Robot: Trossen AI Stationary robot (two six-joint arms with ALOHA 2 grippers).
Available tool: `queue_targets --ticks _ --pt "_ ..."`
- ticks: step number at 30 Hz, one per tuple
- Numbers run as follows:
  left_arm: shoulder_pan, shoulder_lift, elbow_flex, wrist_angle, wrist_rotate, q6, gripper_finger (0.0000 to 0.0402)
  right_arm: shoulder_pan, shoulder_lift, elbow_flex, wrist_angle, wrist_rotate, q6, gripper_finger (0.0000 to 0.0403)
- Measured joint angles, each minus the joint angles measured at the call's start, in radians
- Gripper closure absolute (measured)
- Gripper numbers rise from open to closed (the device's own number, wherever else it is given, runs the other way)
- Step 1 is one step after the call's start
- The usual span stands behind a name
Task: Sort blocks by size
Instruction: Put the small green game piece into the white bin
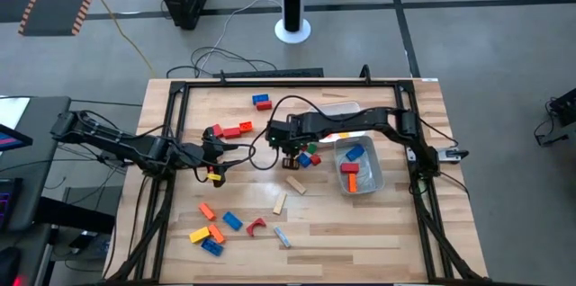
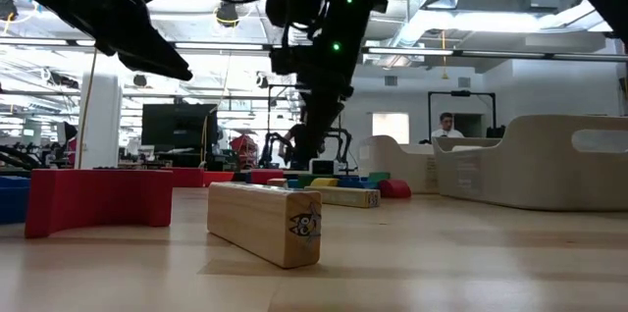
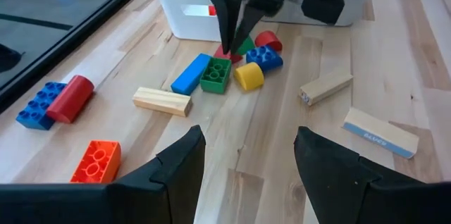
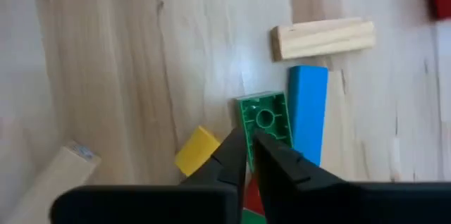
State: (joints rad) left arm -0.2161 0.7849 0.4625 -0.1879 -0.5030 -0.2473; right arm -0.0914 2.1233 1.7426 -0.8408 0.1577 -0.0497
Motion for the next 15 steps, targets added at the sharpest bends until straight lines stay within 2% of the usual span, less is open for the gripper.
queue_targets --ticks 3,10,12,15 --pt "0.000 0.000 0.000 -0.001 0.000 -0.001 0.0194 -0.001 0.010 -0.013 0.020 0.000 -0.044 0.0293" --pt "0.000 0.000 0.000 -0.004 0.000 0.027 0.0193 -0.020 0.029 -0.031 0.092 0.000 -0.057 0.0162" --pt "0.000 -0.007 0.000 -0.020 0.000 0.045 0.0193 -0.032 0.038 -0.028 0.113 0.000 -0.062 0.0138" --pt "0.000 -0.046 0.000 -0.063 -0.014 0.052 0.0193 -0.049 0.047 -0.031 0.090 0.000 -0.064 0.0122"
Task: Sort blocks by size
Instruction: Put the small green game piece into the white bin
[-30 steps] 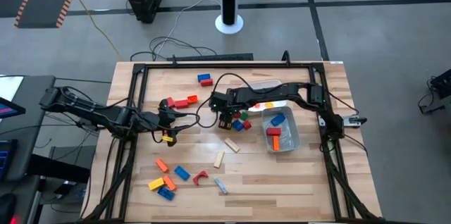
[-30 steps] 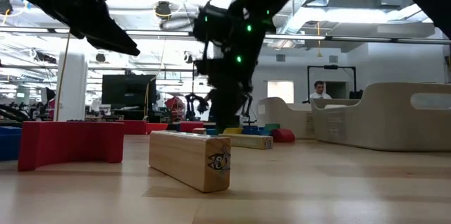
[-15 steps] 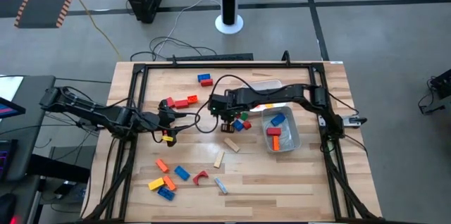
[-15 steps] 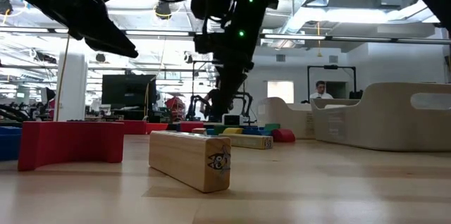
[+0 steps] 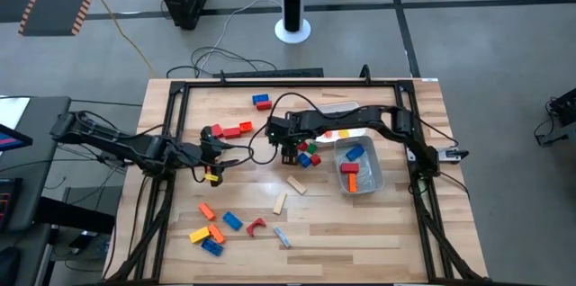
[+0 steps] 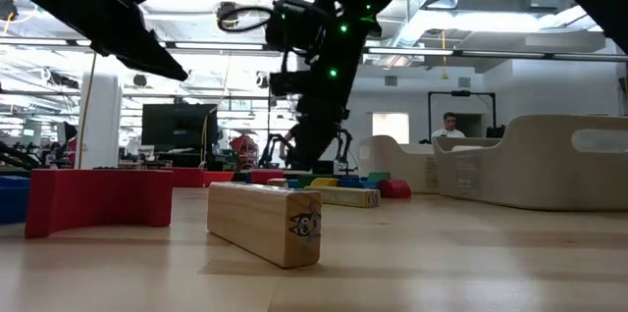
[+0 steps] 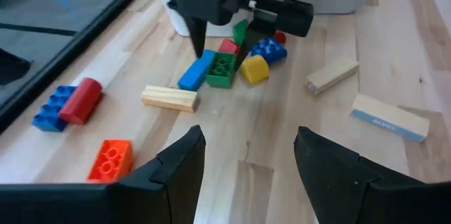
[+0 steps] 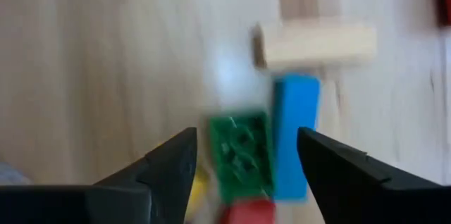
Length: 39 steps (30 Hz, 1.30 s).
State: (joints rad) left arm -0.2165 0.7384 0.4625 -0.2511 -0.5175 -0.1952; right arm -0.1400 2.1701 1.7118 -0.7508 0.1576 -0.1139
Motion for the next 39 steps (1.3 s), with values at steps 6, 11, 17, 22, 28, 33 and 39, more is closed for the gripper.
queue_targets --ticks 6,11,17,22,28,33,39 --pt "-0.002 -0.161 0.000 -0.051 -0.016 -0.020 0.0193 -0.007 0.006 0.000 0.006 0.000 -0.023 0.0121" --pt "-0.030 -0.266 0.000 -0.089 -0.009 -0.049 0.0193 -0.005 0.013 -0.002 0.004 -0.001 -0.028 0.0121" --pt "-0.081 -0.316 0.000 -0.138 -0.006 -0.069 0.0193 -0.005 0.012 -0.064 0.041 -0.002 -0.029 0.0121" --pt "-0.103 -0.322 0.000 -0.136 -0.006 -0.071 0.0194 -0.005 0.006 -0.111 0.100 0.005 -0.029 0.0121" --pt "-0.103 -0.322 0.000 -0.135 -0.006 -0.064 0.0194 0.002 0.007 -0.112 0.117 0.011 -0.050 0.0141" --pt "-0.103 -0.322 0.000 -0.135 -0.007 -0.061 0.0194 0.009 0.008 -0.112 0.115 0.047 -0.064 0.0224" --pt "-0.103 -0.322 0.000 -0.136 -0.014 -0.061 0.0194 0.018 0.004 -0.104 0.102 0.056 -0.068 0.0254"
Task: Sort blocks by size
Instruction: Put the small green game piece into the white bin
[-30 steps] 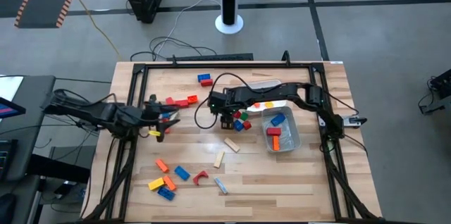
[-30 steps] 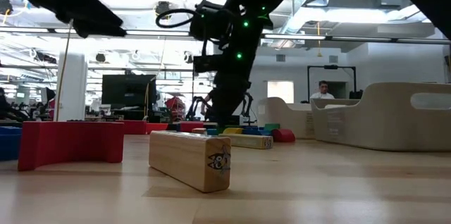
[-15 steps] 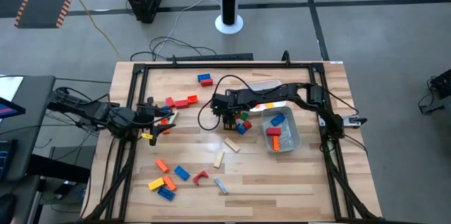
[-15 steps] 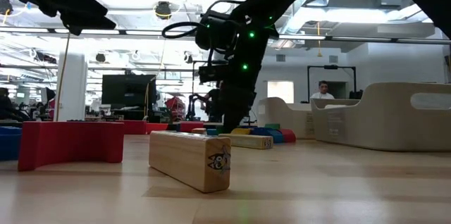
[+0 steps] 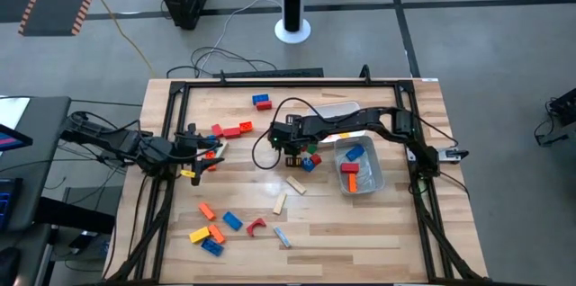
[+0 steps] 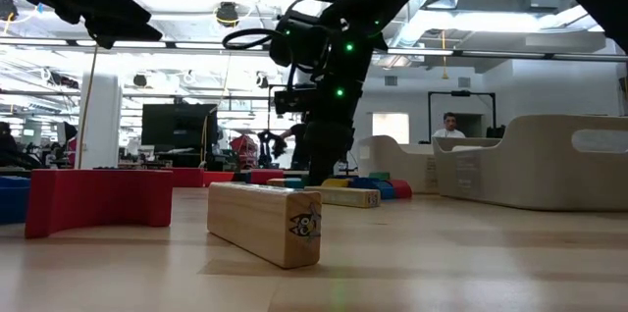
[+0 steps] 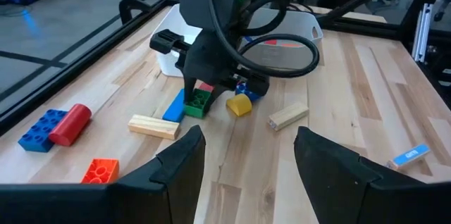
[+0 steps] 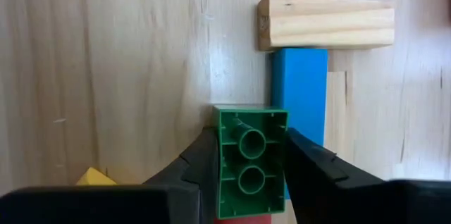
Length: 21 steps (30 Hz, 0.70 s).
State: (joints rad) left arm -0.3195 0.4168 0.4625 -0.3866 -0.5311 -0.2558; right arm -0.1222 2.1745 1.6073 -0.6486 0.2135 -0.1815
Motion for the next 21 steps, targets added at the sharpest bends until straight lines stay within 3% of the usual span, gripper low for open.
queue_targets --ticks 12,21 --pt "0.000 0.002 0.000 -0.012 -0.004 -0.016 0.0194 0.075 -0.031 0.168 -0.256 0.023 0.028 0.0245" --pt "0.000 0.002 0.000 -0.060 -0.004 -0.083 0.0194 0.197 -0.141 0.239 -0.707 0.042 0.237 0.0245"
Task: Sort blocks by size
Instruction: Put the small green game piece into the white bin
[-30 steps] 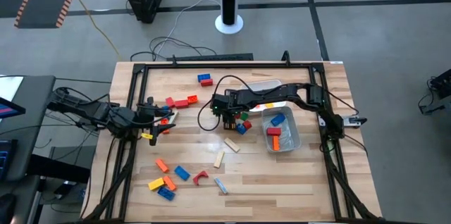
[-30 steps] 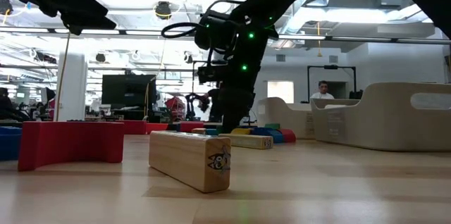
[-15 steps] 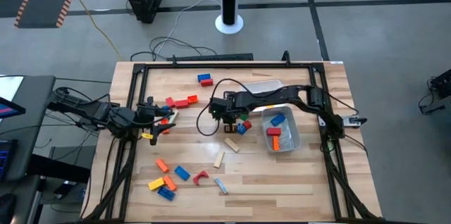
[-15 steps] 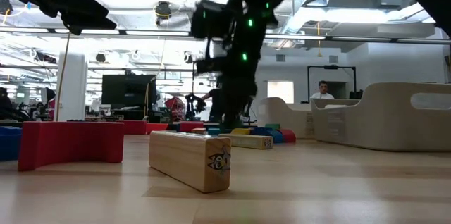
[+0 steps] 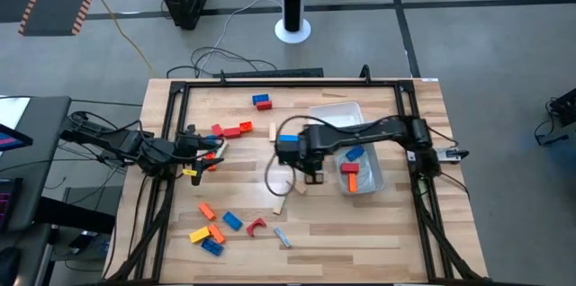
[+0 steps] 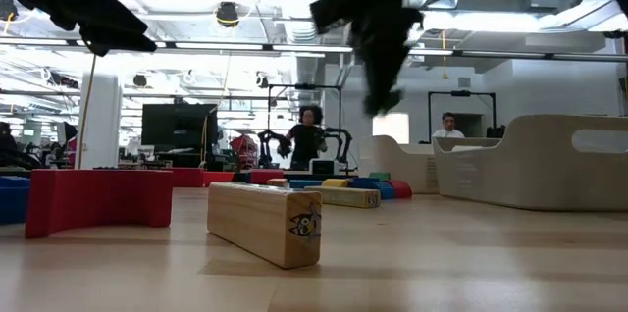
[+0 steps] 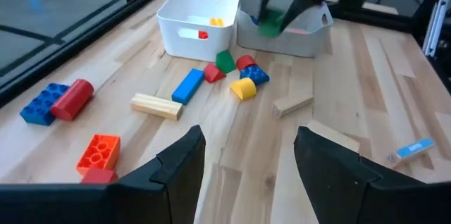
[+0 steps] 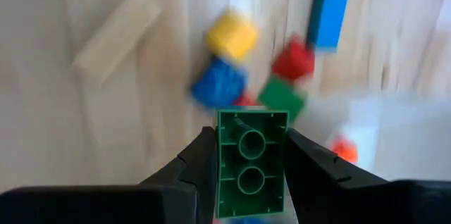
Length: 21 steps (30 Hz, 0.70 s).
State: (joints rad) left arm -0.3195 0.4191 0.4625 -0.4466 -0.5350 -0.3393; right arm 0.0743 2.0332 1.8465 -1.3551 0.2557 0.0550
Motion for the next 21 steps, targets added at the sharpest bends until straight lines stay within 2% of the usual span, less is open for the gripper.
queue_targets --ticks 5,10,14,21 --pt "0.000 0.000 0.000 0.002 0.000 -0.032 0.0194 0.079 -0.114 -0.035 -0.079 0.037 0.124 0.0245" --pt "0.000 0.002 -0.001 0.033 0.000 -0.065 0.0194 0.111 -0.231 -0.133 -0.060 0.242 0.226 0.0244" --pt "0.000 0.018 -0.011 0.092 0.001 -0.055 0.0194 0.049 -0.314 -0.259 0.071 0.345 0.235 0.0244" --pt "0.000 0.076 -0.011 0.124 -0.014 -0.009 0.0194 -0.152 -0.388 -0.522 0.399 0.342 0.151 0.0237"
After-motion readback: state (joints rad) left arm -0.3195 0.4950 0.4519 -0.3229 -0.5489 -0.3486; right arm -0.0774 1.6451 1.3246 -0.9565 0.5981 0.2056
